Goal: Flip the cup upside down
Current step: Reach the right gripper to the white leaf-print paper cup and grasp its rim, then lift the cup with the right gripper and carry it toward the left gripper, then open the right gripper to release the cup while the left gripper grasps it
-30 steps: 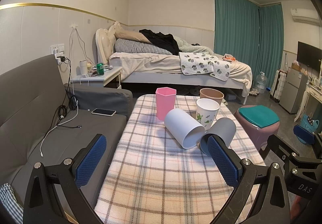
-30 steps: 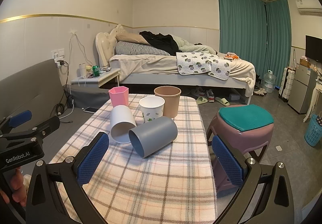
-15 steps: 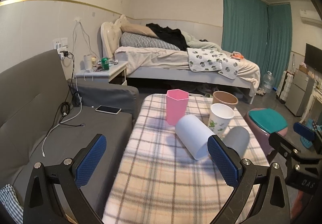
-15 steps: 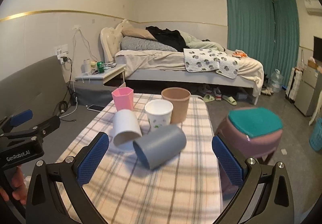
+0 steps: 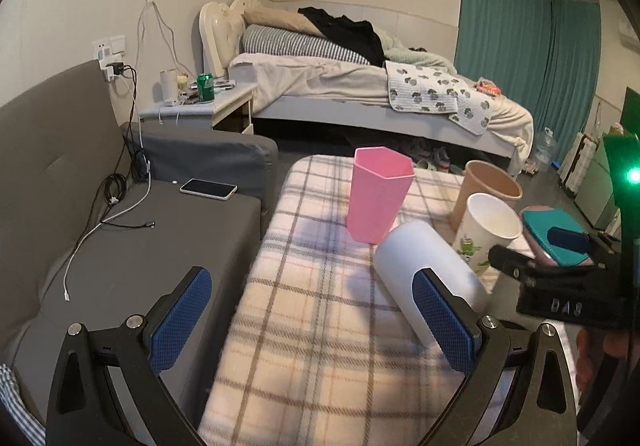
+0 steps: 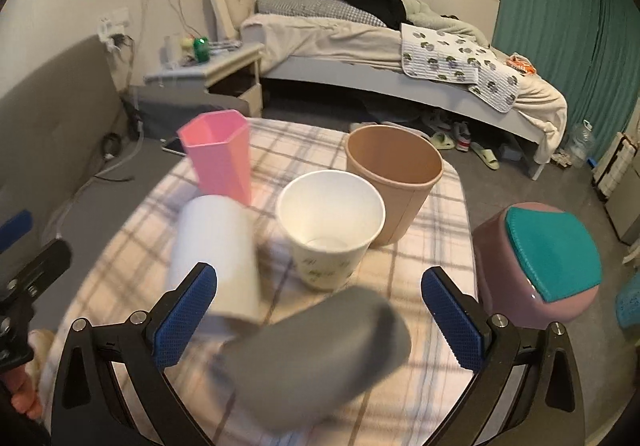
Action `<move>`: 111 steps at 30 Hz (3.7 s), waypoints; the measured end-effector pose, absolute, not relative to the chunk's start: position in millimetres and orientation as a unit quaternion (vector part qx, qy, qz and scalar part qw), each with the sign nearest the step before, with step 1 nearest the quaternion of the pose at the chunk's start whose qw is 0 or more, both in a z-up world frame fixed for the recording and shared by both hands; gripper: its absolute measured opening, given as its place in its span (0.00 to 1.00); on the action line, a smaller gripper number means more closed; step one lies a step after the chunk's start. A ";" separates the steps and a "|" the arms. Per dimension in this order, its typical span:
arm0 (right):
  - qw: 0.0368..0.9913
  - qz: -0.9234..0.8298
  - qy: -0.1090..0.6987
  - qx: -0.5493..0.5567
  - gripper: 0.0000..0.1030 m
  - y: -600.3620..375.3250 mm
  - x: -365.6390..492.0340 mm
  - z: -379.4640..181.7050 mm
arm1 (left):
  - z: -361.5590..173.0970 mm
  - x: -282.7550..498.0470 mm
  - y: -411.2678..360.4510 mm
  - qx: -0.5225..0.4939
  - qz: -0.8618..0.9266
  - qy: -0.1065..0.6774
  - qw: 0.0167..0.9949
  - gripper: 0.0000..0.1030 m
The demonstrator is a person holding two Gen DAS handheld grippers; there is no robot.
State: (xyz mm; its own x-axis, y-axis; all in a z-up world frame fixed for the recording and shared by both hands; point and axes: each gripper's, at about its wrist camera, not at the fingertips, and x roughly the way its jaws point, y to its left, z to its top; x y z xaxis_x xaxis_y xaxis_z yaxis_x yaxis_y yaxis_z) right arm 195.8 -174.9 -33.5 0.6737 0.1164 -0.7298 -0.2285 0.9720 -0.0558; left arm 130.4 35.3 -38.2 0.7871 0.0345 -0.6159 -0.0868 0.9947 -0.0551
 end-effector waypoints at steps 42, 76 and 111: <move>0.924 0.144 0.348 -0.061 0.58 -163.7 153.5 64.6 | 26.6 70.4 43.7 -0.013 0.045 0.276 0.960 1.00; 0.823 0.154 0.547 0.013 0.58 -140.6 -9.7 -59.2 | -31.1 -25.9 51.0 0.024 0.050 0.359 0.932 1.00; 0.924 0.087 0.365 0.071 0.83 -200.9 15.4 -32.3 | -55.6 -13.2 7.4 -0.016 -0.011 0.386 0.922 1.00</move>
State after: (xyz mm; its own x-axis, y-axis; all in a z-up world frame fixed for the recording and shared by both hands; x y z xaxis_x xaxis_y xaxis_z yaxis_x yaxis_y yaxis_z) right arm 15.4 -200.9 -32.3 0.7189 0.2129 -0.6617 -0.1095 0.9747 0.1947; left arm -13.2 7.4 -55.6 0.7014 -0.0324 -0.7120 0.0080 0.9993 -0.0376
